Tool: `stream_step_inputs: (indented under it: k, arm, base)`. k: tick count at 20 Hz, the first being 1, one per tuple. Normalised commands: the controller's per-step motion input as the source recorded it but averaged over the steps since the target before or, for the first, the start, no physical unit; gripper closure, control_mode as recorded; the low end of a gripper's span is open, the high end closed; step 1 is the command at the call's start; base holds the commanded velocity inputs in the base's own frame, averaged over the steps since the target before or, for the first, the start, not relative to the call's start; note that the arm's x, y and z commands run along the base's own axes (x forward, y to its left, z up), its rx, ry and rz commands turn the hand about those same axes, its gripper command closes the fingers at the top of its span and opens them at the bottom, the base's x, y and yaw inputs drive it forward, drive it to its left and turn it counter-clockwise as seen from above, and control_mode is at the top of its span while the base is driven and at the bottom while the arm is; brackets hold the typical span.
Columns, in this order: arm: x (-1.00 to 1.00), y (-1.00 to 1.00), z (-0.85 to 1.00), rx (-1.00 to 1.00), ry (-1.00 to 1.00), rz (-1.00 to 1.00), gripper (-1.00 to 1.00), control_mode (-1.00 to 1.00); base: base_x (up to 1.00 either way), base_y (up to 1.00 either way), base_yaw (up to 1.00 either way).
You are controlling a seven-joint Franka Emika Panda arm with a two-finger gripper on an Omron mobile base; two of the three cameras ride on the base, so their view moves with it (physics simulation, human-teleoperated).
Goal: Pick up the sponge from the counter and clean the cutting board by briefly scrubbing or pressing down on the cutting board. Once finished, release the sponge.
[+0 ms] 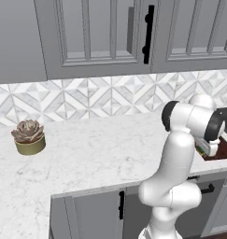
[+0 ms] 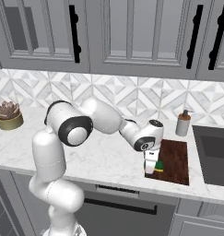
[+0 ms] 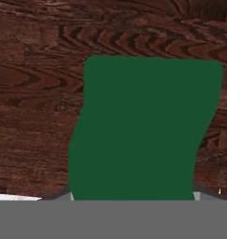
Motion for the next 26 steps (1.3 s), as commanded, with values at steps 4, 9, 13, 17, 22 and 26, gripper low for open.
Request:
stream_step_inputs:
  k: [4, 9, 13, 17, 22, 26]
  arm:
    - [0.81, 0.00, 0.29, 0.02, -0.01, -0.12, 1.00, -1.00]
    - [0.69, 0.00, 0.05, 0.00, 0.00, -0.06, 1.00, -1.00]
    - [0.53, -0.25, -0.15, 0.00, 0.00, 0.00, 1.00, -1.00]
    - [0.01, -0.79, -0.51, 0.00, 0.00, -0.01, 1.00, -1.00]
    - [0.00, -0.23, -0.20, 0.04, -0.09, 0.00, 1.00, -1.00]
    - [-0.01, -0.11, 0.07, 0.02, -0.19, -0.01, 1.00, -1.00]
  base:
    - [0.00, 0.00, 0.00]
    - [0.00, 0.00, 0.00]
    - [0.00, 0.00, 0.00]
    - [0.00, 0.00, 0.00]
    - [0.00, 0.00, 0.00]
    - [0.00, 0.00, 0.00]
